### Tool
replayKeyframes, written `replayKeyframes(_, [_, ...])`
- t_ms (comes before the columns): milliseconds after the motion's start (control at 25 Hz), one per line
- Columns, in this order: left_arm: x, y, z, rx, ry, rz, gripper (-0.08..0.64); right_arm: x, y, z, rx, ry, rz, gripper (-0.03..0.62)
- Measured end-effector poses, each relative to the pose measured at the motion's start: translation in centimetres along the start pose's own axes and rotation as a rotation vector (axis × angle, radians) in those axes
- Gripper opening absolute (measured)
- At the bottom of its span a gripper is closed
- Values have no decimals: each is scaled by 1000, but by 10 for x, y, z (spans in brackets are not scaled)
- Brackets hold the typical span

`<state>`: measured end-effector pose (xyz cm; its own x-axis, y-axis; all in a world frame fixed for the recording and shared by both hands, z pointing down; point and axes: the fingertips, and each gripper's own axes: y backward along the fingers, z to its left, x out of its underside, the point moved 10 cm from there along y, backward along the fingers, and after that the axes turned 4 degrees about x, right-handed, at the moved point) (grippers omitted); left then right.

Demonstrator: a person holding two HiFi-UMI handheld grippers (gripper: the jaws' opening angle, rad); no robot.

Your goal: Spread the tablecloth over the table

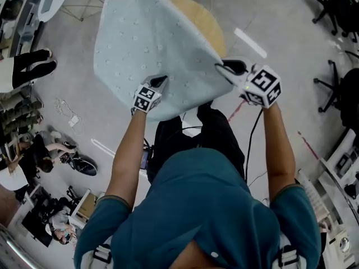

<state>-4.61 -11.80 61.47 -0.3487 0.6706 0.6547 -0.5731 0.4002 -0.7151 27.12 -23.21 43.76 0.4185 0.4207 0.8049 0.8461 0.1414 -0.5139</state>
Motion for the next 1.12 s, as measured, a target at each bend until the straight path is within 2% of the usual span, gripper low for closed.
replayKeyframes(40, [1, 1, -1, -6, -6, 4, 3, -20, -11, 39, -18, 213, 55, 48])
replayKeyframes(80, [2, 2, -3, -11, -13, 8, 2, -28, -25, 75, -50, 386, 109, 48])
replayKeyframes(120, [3, 2, -4, -17, -21, 8, 2, -27, -41, 106, -86, 514, 158, 49])
replayKeyframes(160, [3, 1, -5, -23, -30, 5, 2, -19, -58, 130, -113, 599, 199, 55])
replayKeyframes(240, [3, -1, -7, -32, -48, -1, 2, 4, -92, 162, -144, 670, 254, 67])
replayKeyframes(360, [5, -4, -10, -25, -57, -1, 2, 34, -121, 182, -241, 637, 327, 109])
replayKeyframes(400, [5, -4, -10, -21, -58, 0, 2, 38, -121, 182, -297, 582, 337, 146])
replayKeyframes(440, [6, -3, -9, -18, -59, -1, 2, 38, -119, 179, -357, 487, 323, 189])
replayKeyframes(480, [7, -2, -8, -18, -60, -1, 2, 36, -114, 170, -416, 340, 284, 218])
replayKeyframes(520, [7, -1, -8, -21, -64, -2, 2, 34, -107, 155, -475, 133, 221, 230])
replayKeyframes(560, [8, 0, -9, -25, -69, -5, 2, 34, -100, 134, -528, -132, 132, 249])
replayKeyframes(640, [8, 0, -11, -37, -82, -11, 2, 48, -89, 86, -591, -743, -103, 249])
replayKeyframes(680, [9, 0, -12, -42, -87, -13, 2, 60, -88, 66, -599, -1017, -208, 247])
replayKeyframes(720, [9, 0, -12, -45, -91, -15, 2, 70, -91, 51, -592, -1221, -281, 245])
replayKeyframes(760, [10, 0, -12, -47, -93, -15, 2, 78, -95, 42, -568, -1347, -316, 233])
replayKeyframes(800, [10, 0, -12, -47, -95, -16, 2, 84, -100, 37, -529, -1411, -320, 203])
replayKeyframes(880, [10, 0, -11, -45, -94, -15, 2, 82, -108, 35, -446, -1410, -274, 187])
replayKeyframes(960, [10, 0, -10, -45, -93, -15, 2, 72, -110, 39, -357, -1304, -203, 188])
replayKeyframes(1040, [15, -3, -9, -44, -96, -19, 2, 64, -99, 37, -191, -1177, -143, 189])
replayKeyframes(1120, [18, -5, -8, -45, -101, -20, 1, 66, -91, 28, -36, -1137, -123, 192])
